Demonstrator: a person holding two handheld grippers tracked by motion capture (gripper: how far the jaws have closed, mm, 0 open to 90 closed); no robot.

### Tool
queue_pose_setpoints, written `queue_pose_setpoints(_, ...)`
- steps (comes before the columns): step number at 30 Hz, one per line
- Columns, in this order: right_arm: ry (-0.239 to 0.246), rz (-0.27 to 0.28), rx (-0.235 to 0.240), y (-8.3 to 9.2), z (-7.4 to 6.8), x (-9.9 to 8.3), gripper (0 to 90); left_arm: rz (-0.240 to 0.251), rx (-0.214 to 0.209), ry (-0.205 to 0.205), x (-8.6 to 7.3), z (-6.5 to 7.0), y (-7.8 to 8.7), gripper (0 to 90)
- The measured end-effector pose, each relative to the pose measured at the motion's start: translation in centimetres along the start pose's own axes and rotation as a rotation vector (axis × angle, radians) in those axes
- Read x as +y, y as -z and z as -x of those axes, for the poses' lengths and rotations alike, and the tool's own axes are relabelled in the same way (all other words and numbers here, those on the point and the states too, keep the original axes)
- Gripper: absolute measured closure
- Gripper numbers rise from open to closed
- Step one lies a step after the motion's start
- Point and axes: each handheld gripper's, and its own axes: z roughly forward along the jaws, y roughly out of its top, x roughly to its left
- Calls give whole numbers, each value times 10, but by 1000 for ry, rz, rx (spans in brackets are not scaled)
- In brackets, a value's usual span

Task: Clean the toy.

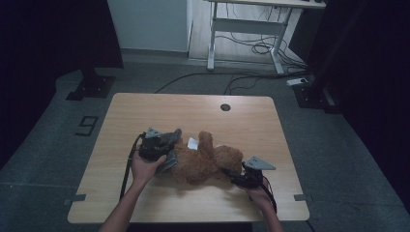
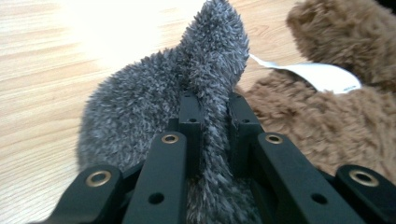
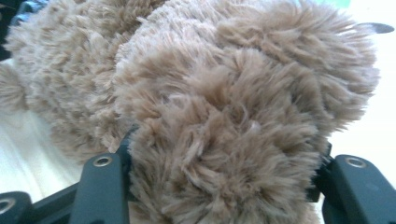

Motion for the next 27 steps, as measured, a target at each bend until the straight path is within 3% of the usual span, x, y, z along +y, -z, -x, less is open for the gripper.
queue_pose_setpoints(12, 11, 30, -108, -23, 7, 10, 443, -3, 1, 43, 20, -12, -23, 791)
queue_pose_setpoints(16, 6, 31, -114, -26, 9, 11, 444, 11, -21, 45, 27, -10, -21, 791)
queue_pose_setpoints(21, 10, 34, -114, -24, 8, 10, 443, 34, -83, -1, 44, 16, -16, 790)
queue_pose_setpoints(24, 10, 35, -111, -23, 8, 10, 442, 0, -108, -36, 49, 34, -25, 789)
queue_pose_setpoints(27, 11, 36, -106, -22, 8, 9, 434, -31, -115, -47, 45, 44, -37, 791)
